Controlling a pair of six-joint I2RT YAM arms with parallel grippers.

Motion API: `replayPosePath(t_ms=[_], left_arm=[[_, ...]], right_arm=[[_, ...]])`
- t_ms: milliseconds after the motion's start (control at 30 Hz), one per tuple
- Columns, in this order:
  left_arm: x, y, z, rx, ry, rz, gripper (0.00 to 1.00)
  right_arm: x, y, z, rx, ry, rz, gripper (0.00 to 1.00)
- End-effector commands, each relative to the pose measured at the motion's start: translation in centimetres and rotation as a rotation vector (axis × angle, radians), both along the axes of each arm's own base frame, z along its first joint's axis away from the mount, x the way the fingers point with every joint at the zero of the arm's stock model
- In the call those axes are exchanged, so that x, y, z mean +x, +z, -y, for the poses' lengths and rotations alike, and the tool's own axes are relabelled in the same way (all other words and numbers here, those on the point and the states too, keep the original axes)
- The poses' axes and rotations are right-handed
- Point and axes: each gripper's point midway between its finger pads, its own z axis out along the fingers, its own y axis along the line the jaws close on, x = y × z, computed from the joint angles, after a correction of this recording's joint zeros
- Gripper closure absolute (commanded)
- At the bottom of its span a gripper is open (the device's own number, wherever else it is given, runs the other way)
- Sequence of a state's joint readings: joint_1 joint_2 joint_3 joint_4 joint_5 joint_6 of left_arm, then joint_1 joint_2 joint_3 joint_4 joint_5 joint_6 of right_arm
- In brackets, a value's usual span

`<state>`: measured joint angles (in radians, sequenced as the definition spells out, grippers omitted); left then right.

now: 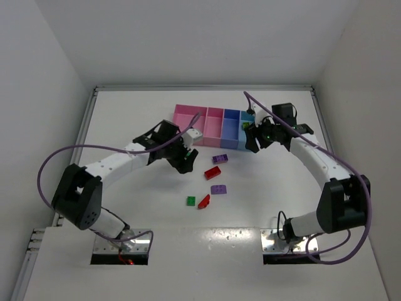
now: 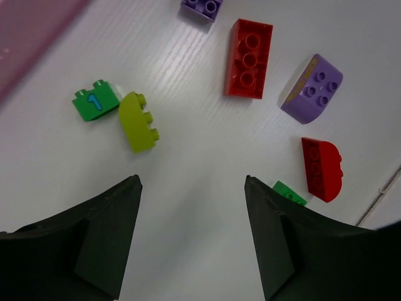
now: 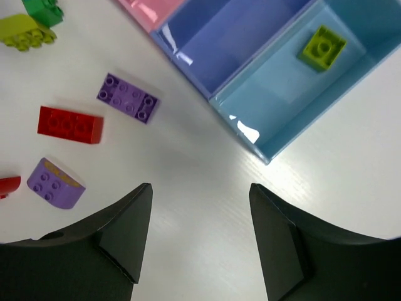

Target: Sort the legos into containers by color

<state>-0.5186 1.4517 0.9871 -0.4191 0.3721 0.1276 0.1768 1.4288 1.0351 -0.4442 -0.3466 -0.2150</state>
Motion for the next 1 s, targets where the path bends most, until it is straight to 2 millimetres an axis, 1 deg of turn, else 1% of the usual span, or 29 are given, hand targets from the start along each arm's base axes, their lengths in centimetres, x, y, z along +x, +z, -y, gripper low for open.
replayPosePath(t_ms=[0, 33, 67, 100, 133, 167, 267, 300, 333, 400, 467, 500, 600, 633, 667, 700, 767, 800, 833, 867, 900, 933, 967], left_arm=[[1.5, -1.1, 0.8, 0.067, 0.099, 0.022, 0.29], [1.9, -1.6, 0.7, 0.082, 0.111, 0.026, 0.32], [1.7, -2.2, 0.9, 0.093, 0.116, 0.013, 0.32], [2.3, -2.1, 1.0, 0.095, 0.136, 0.022, 0.32], [2.6, -2.8, 0.9, 0.108, 0.143, 0.02, 0.34], [3.0, -2.4, 1.0, 0.105, 0.161, 0.027, 0.34], [4.4, -2.7, 0.5, 0.132, 0.224, 0.06, 0.37], [4.8, -3.0, 0.4, 0.141, 0.235, 0.069, 0.37], [5.3, -2.9, 0.3, 0.142, 0.258, 0.085, 0.37], [5.4, -3.7, 0.4, 0.155, 0.256, 0.07, 0.37], [5.6, -3.9, 1.0, 0.139, 0.241, 0.06, 0.37], [5.4, -4.2, 1.1, 0.14, 0.234, 0.049, 0.37], [5.6, -5.2, 1.6, 0.142, 0.219, 0.022, 0.37], [5.5, -6.1, 1.6, 0.157, 0.218, 0.005, 0.37], [5.7, -5.8, 1.7, 0.151, 0.218, 0.011, 0.37], [5.6, -6.5, 1.7, 0.164, 0.217, -0.004, 0.37], [5.7, -7.0, 1.8, 0.167, 0.225, -0.017, 0.37], [5.6, -7.6, 1.7, 0.177, 0.224, -0.029, 0.37], [5.6, -7.6, 1.7, 0.177, 0.224, -0.029, 0.38], [5.5, -8.2, 1.7, 0.186, 0.223, -0.04, 0.4], [5.8, -7.9, 1.8, 0.18, 0.224, -0.033, 0.43], [5.8, -7.9, 1.8, 0.18, 0.224, -0.033, 0.51], [5.7, -8.3, 1.8, 0.187, 0.223, -0.041, 0.56]], right_arm=[[0.2, 1.2, 0.2, 0.05, -0.039, 0.025, 0.36], [0.2, 1.5, 0.2, 0.052, -0.038, 0.036, 0.36], [0.2, 1.5, 0.2, 0.057, -0.045, 0.031, 0.36], [0.4, 1.9, 0.3, 0.065, -0.047, 0.039, 0.36], [0.6, 2.3, 0.3, 0.066, -0.047, 0.048, 0.36], [0.4, 2.2, 0.3, 0.065, -0.047, 0.038, 0.36], [0.4, 2.2, 0.3, 0.065, -0.047, 0.038, 0.36], [0.4, 2.2, 0.3, 0.065, -0.047, 0.038, 0.36], [0.4, 2.2, 0.3, 0.065, -0.047, 0.038, 0.36], [0.4, 2.2, 0.3, 0.065, -0.047, 0.038, 0.36], [0.4, 2.2, 0.3, 0.065, -0.047, 0.038, 0.36], [0.2, 1.8, 0.4, 0.063, -0.047, 0.029, 0.36], [0.2, 1.8, 0.4, 0.058, -0.041, 0.033, 0.36], [0.3, 1.8, 0.7, 0.058, -0.05, 0.033, 0.36], [0.3, 1.8, 0.7, 0.058, -0.05, 0.033, 0.36], [0.3, 1.8, 0.7, 0.058, -0.05, 0.033, 0.36], [0.3, 1.8, 0.7, 0.058, -0.05, 0.033, 0.36], [0.1, 1.4, 0.7, 0.056, -0.051, 0.024, 0.36], [0.2, 1.1, 1.1, 0.055, -0.06, 0.016, 0.36], [0.3, 1.1, 1.1, 0.055, -0.06, 0.016, 0.36], [0.3, 1.1, 1.1, 0.055, -0.06, 0.016, 0.36], [0.4, 1.2, 1.0, 0.056, -0.06, 0.025, 0.36], [0.5, 1.2, 1.1, 0.051, -0.054, 0.029, 0.36]])
